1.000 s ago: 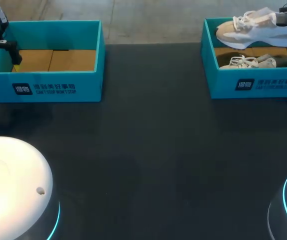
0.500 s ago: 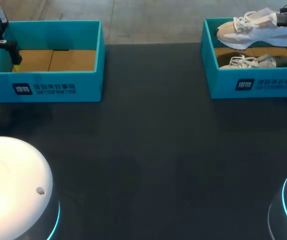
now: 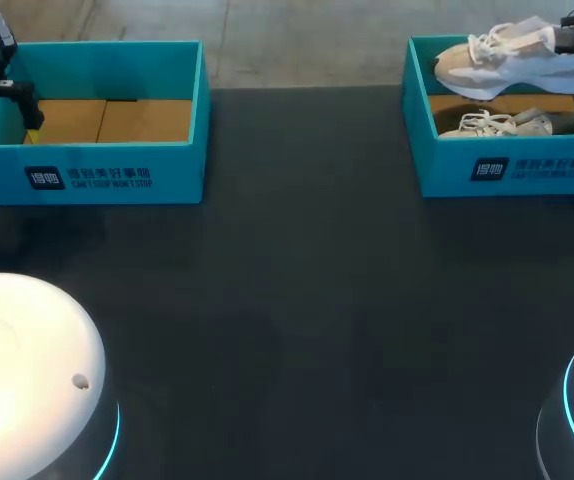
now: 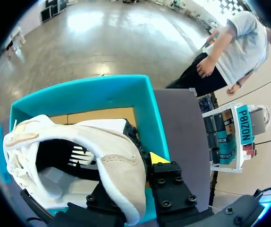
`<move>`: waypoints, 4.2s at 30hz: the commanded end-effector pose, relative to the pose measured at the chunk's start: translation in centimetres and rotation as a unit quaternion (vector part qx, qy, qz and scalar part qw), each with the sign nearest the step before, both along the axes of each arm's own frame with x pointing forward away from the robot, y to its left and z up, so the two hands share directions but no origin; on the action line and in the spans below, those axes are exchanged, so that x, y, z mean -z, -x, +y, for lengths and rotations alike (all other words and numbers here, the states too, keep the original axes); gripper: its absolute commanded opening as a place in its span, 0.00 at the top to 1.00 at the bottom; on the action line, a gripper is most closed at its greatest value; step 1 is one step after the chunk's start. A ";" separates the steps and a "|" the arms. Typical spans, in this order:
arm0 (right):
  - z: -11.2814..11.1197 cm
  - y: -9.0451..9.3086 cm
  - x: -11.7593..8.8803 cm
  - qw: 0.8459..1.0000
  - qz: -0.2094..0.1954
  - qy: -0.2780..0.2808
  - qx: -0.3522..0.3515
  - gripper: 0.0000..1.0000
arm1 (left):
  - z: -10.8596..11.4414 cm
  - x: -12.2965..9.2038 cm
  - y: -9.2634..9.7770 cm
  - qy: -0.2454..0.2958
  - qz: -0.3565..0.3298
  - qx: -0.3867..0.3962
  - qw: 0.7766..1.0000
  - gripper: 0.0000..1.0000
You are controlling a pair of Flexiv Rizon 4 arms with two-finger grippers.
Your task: Take the shoe out of the shoebox, open the shoe tongue, remove and reinsert the insole, then place the shoe into the shoebox
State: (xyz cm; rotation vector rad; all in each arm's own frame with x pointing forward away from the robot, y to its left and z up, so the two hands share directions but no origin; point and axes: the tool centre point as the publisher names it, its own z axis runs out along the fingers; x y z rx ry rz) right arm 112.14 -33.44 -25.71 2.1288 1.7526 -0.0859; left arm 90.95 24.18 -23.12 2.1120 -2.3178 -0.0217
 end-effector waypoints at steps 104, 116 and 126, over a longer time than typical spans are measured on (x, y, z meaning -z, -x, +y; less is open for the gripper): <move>-0.8 -2.9 11.0 0.998 0.053 -0.022 0.000 1.00 | 0.0 -0.1 0.1 -0.001 0.000 0.000 1.000 0.00; -0.6 -3.5 12.3 0.997 0.064 -0.028 -0.010 1.00 | 0.0 -0.1 0.1 -0.001 0.000 0.000 1.000 0.00; -0.9 -3.8 12.6 0.997 0.068 -0.039 -0.018 1.00 | 0.0 -0.1 0.1 -0.001 0.000 0.000 1.000 0.00</move>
